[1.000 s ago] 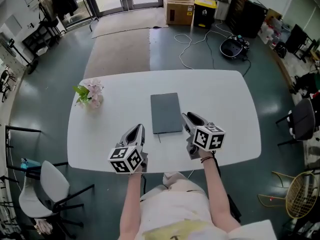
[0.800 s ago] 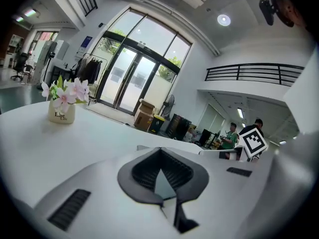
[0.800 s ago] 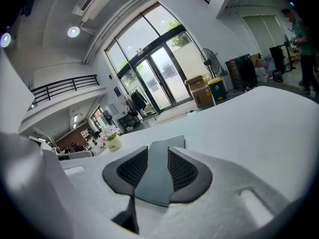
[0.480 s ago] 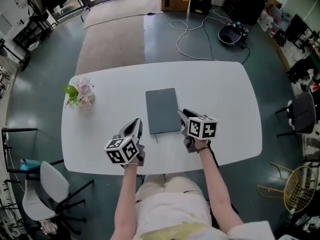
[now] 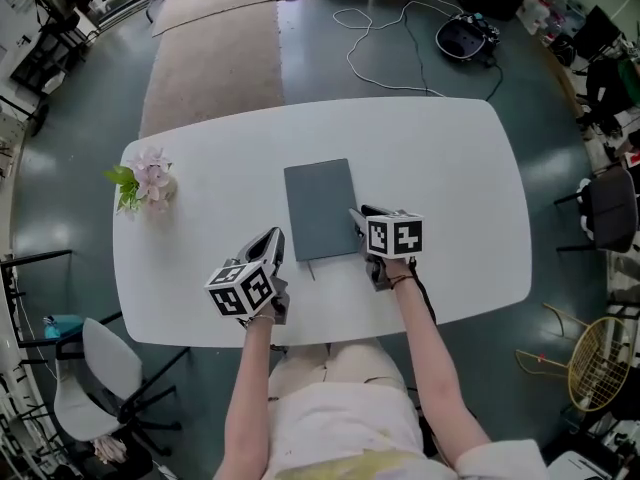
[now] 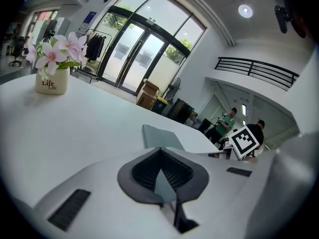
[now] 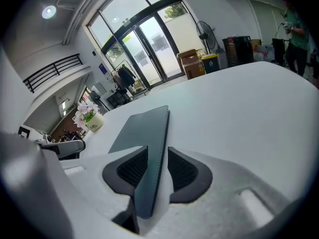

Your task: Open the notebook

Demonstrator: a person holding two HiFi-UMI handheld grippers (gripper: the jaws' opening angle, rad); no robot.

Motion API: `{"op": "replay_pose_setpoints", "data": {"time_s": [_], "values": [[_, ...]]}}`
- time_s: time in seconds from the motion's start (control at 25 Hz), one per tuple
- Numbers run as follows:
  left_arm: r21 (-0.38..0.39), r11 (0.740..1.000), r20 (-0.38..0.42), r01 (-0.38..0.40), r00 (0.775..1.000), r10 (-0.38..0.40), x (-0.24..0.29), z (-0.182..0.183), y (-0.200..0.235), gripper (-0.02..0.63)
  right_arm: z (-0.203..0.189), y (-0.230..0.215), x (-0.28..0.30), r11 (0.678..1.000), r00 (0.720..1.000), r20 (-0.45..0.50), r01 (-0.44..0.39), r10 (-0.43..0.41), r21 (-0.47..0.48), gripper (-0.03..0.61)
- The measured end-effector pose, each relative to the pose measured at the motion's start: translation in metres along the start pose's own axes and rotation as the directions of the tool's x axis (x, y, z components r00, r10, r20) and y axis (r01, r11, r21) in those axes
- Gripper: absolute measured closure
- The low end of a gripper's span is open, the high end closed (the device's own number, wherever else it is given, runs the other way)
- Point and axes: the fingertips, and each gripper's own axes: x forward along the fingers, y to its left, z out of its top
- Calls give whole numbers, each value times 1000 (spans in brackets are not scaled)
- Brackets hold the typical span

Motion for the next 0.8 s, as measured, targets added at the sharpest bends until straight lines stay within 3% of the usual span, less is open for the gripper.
{"op": "replay_pose_setpoints", "data": {"time_s": [0.44, 0.64, 0.8], "values": [[-44, 999, -23, -21, 1000, 20, 7, -13, 10, 615, -6, 2, 11, 995, 994, -77, -70, 75, 71, 480], [-58, 998, -23, -26, 999, 25, 6, -17, 10, 615, -4, 1, 9, 985, 991, -69, -106, 116, 133, 517], [-61, 998, -14, -33, 999, 32, 3, -17, 9, 615, -1, 4, 5, 986, 992, -54, -103, 111, 130, 529]]}}
